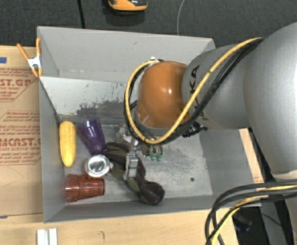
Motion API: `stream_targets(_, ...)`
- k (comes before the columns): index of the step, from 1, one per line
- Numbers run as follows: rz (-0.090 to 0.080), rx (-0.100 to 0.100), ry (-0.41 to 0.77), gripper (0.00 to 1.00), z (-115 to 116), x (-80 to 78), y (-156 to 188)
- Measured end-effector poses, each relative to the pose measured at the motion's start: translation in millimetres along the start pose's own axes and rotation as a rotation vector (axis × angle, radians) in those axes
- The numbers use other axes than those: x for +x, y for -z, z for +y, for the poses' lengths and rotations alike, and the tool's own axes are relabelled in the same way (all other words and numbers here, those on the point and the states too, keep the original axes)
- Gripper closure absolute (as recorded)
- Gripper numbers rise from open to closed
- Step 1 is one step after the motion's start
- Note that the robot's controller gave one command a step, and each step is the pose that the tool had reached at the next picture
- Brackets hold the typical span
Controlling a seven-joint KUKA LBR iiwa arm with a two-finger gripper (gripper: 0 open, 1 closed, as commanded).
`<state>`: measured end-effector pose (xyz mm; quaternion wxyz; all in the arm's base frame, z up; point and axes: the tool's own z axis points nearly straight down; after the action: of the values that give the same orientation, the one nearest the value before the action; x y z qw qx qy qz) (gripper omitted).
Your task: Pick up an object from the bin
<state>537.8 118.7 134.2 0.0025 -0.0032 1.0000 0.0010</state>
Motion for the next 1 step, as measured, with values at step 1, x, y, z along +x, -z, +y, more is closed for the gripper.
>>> stream_targets(1, 0.007, 0.003, 0.114, 0.0, 6.1, -2.4, -27.4)
